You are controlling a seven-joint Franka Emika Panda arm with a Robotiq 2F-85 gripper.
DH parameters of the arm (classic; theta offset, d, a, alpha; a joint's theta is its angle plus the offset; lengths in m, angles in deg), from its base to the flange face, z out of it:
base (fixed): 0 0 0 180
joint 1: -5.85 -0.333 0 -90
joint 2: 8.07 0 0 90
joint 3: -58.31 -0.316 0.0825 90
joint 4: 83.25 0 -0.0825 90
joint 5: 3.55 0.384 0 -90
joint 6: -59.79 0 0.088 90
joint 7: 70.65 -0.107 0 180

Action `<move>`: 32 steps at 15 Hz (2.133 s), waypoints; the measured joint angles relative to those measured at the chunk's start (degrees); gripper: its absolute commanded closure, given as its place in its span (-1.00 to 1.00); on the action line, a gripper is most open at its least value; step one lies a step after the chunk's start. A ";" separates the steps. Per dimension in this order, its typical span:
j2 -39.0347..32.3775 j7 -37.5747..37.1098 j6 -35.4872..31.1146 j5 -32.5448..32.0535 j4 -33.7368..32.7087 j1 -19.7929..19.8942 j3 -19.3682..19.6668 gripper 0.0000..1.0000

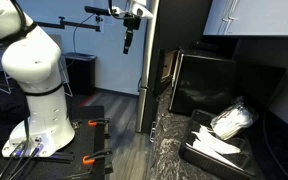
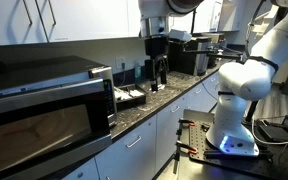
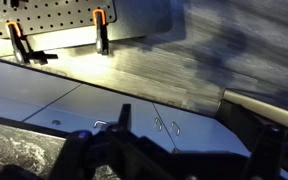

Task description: Remove one fork from the black tray

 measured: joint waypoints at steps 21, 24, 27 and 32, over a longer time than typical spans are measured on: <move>8.80 -7.80 -0.12 -4.99 9.15 10.27 2.94 -1.00; 11.86 -10.16 -0.81 -5.03 11.49 13.43 5.01 -1.00; 14.28 -11.69 -2.27 -5.17 13.36 17.49 7.40 -1.00; 14.94 -14.13 -7.36 -5.72 14.47 24.25 10.82 -1.00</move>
